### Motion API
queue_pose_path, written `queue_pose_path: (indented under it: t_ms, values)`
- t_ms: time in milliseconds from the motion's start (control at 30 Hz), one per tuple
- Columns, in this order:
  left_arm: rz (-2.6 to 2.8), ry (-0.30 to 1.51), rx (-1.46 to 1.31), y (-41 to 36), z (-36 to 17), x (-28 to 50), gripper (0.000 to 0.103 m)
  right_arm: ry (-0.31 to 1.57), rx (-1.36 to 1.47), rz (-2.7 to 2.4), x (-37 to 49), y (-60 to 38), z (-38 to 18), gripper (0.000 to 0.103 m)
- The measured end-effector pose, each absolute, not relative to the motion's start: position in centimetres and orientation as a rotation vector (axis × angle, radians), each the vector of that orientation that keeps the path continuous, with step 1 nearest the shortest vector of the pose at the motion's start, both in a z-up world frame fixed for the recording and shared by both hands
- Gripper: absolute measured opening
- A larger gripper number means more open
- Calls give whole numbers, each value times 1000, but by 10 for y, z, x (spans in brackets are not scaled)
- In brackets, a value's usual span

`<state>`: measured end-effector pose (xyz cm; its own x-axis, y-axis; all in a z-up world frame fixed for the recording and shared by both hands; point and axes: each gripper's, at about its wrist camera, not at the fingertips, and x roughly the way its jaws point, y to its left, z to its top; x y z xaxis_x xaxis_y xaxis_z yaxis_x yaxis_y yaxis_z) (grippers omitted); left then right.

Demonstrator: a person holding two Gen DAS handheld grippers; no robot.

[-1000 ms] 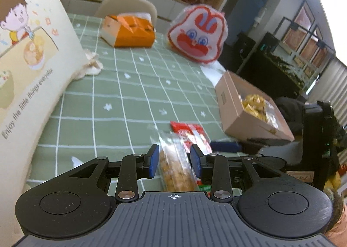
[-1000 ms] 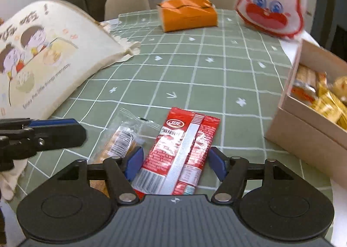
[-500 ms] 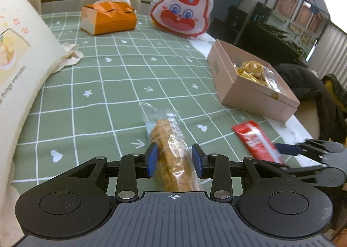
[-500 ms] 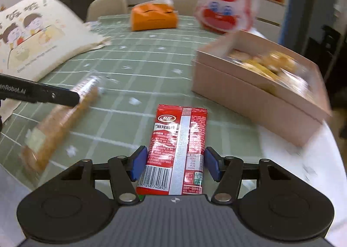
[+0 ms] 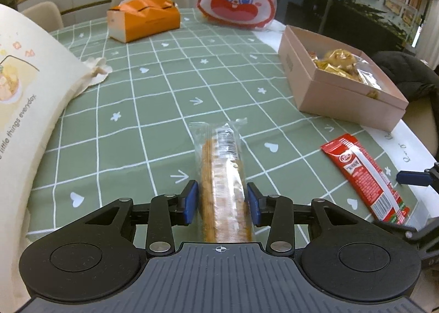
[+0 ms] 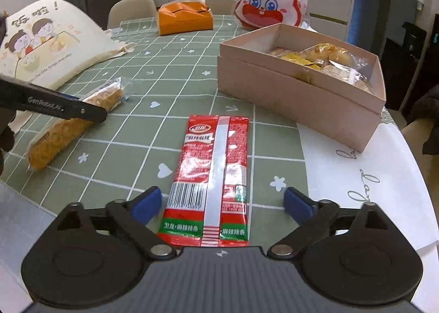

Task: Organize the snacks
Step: 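Grasp the red spicy-strip packet with the right gripper and lift it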

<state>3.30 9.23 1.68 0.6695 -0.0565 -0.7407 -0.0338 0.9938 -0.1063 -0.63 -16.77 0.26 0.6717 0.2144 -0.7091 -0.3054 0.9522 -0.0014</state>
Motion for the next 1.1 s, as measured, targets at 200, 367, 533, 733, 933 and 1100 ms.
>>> queue_pose_path:
  t_ms: [200,367,533,733,933,1100]
  values:
    - [-41,845,-150,99,17,27,42,760,-122,294,-11,-169,0,103]
    - [-39,785,-224,105,12,17,41,758,-125,309,-13,-172,0,103]
    - [-84,808,-264,92,16,8,35,756,-147,355,-18,-174,1,103]
    - [-205,772,-185,50,28,-11,35,719,-200,348,-18,-164,6,97]
    - [-228,753,-163,39,35,-25,35,741,-96,322,8,-167,9,90]
    - [-213,766,-189,43,31,-29,35,742,-95,298,12,-164,7,79]
